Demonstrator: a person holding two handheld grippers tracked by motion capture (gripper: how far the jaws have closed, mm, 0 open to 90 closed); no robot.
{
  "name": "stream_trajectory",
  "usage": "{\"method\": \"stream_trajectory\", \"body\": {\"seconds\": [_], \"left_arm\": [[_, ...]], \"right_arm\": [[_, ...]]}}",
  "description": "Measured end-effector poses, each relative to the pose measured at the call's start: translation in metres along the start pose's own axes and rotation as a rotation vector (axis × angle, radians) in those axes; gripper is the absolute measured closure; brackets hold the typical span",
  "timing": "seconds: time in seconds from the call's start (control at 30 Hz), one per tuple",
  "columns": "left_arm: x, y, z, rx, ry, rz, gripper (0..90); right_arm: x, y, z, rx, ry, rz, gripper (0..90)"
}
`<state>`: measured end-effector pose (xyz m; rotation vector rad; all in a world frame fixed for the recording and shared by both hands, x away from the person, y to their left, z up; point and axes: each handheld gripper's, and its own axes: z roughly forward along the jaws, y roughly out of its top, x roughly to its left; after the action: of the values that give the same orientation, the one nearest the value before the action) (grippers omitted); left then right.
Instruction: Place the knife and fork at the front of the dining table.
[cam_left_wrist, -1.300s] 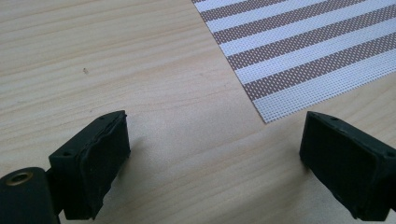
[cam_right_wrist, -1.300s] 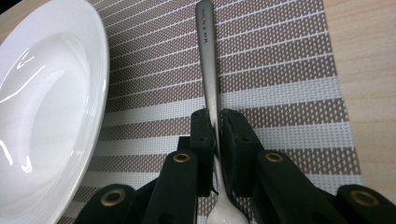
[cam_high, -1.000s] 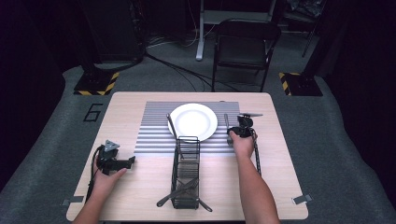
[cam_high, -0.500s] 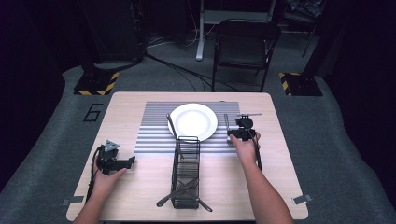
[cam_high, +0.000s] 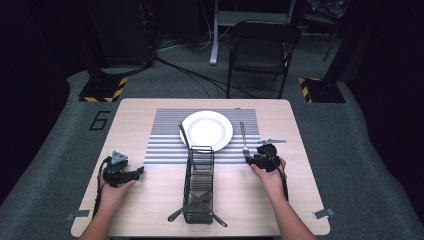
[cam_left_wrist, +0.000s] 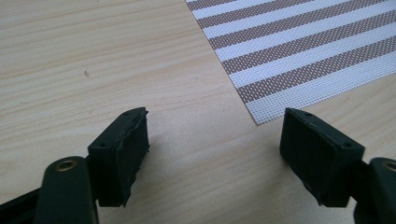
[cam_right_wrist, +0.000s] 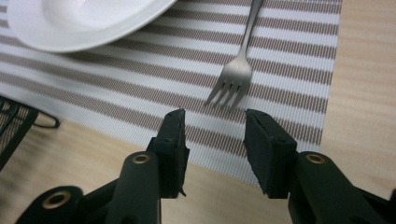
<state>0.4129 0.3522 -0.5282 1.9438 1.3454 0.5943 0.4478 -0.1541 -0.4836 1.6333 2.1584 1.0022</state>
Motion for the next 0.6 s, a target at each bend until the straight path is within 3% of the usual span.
{"method": "stream_trajectory", "body": {"seconds": [0.23, 0.3, 0.47, 0.6], "left_arm": [[-0.004, 0.000, -0.004, 0.004, 0.002, -0.015, 37.0], [-0.006, 0.001, -0.005, 0.007, -0.005, -0.023, 40.9], [-0.011, 0.004, -0.007, 0.014, -0.026, -0.018, 41.8], [-0.016, 0.009, -0.011, 0.016, -0.051, -0.007, 41.6]], "right_arm": [[0.006, -0.017, -0.015, -0.045, -0.009, -0.051, 55.4], [0.011, -0.023, -0.015, -0.045, -0.045, -0.090, 55.2], [0.013, -0.028, -0.015, -0.050, -0.023, -0.093, 54.7], [0.017, -0.031, -0.013, -0.041, -0.024, -0.128, 53.0]]}}
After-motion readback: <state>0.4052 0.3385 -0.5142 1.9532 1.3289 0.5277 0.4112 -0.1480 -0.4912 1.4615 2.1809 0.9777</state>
